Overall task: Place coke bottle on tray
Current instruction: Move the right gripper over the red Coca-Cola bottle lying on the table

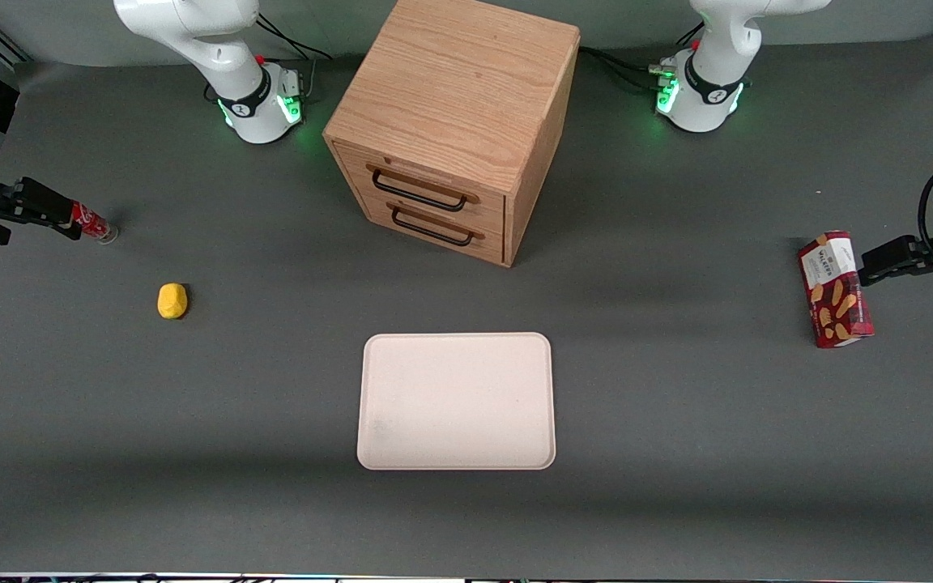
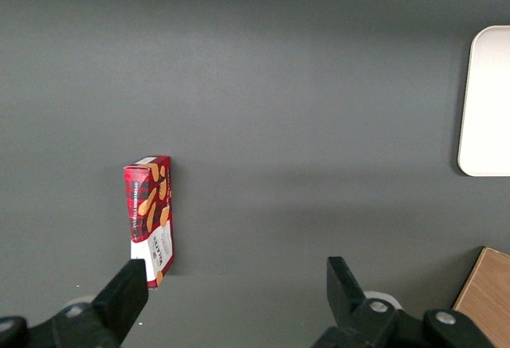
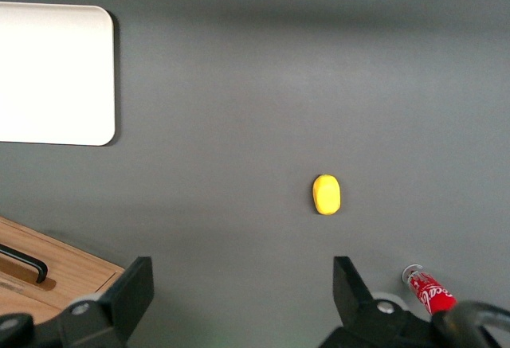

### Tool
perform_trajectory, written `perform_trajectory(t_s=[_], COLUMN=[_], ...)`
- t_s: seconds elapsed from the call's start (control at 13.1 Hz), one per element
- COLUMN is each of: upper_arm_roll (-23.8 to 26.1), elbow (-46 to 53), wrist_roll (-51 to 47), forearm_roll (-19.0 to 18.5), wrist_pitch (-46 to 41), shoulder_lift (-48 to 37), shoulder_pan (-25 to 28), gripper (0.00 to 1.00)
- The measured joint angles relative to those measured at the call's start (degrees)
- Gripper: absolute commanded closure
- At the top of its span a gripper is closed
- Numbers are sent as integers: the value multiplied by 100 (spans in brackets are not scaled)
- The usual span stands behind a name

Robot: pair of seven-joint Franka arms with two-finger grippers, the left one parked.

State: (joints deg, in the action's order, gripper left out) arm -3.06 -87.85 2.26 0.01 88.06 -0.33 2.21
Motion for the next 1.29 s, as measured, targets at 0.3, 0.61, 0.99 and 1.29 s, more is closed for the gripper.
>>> perform_trajectory(t_s=[0.3,0.61,0.99,1.29], upper_arm_roll=[-20,-82,-1565,-2603], elbow=[3,9,16,-39], wrist_roll=[0,56,2012,3336], forearm_roll=[0,-21,-94,-507], wrist_pitch=[-97,-562,-587,-590], shoulder_lift=[0,-14,-141,-545], shoulder_pan=[0,2,100,166], gripper=[0,0,0,0])
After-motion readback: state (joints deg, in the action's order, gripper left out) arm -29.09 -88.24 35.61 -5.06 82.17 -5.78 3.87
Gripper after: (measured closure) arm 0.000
